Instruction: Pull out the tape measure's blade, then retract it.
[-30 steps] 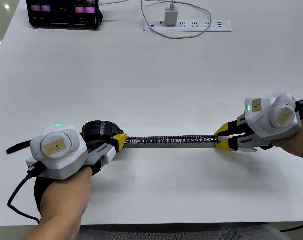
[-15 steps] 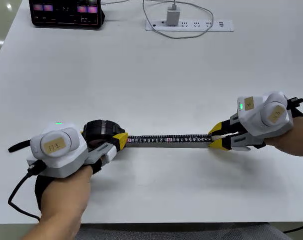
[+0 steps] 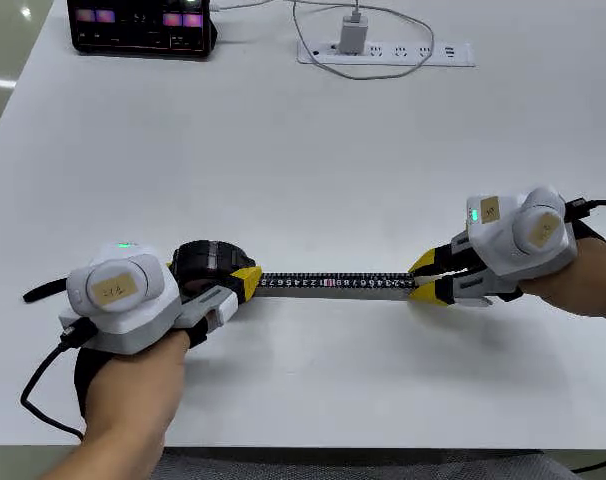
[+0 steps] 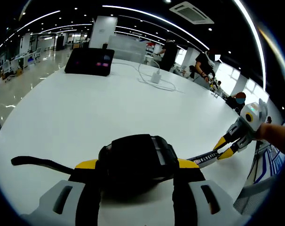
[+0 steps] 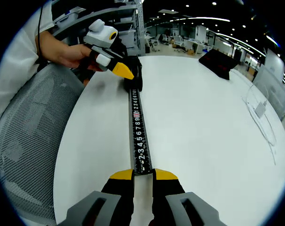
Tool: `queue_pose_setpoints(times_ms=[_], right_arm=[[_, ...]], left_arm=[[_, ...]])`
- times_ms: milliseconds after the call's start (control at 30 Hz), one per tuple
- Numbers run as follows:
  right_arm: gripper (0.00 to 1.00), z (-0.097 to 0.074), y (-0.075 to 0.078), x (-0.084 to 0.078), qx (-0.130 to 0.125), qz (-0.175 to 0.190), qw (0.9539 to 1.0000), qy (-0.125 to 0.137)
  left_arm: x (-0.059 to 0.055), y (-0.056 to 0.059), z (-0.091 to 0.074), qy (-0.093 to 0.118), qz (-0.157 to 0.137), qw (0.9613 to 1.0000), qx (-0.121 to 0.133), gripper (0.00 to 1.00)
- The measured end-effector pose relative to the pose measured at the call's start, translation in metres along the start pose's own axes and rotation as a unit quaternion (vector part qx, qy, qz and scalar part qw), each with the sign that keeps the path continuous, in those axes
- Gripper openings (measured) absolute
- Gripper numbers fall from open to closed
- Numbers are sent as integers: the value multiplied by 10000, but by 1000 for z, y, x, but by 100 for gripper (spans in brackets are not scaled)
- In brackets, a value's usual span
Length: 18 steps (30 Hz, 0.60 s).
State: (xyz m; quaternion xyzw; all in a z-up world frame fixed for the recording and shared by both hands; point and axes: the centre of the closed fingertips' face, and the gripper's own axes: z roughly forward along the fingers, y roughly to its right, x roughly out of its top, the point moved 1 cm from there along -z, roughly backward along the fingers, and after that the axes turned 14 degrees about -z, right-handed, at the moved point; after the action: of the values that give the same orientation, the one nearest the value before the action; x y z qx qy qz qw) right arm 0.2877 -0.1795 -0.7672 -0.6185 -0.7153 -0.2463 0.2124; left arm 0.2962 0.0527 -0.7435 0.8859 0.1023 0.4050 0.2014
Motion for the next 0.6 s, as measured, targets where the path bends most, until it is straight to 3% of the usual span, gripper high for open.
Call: queue_pose_setpoints(times_ms=[600], right_arm=[[11, 11, 1, 16, 38, 16, 9999, 138]], left_arm=[[0, -1, 0, -1, -44, 10000, -42, 58]])
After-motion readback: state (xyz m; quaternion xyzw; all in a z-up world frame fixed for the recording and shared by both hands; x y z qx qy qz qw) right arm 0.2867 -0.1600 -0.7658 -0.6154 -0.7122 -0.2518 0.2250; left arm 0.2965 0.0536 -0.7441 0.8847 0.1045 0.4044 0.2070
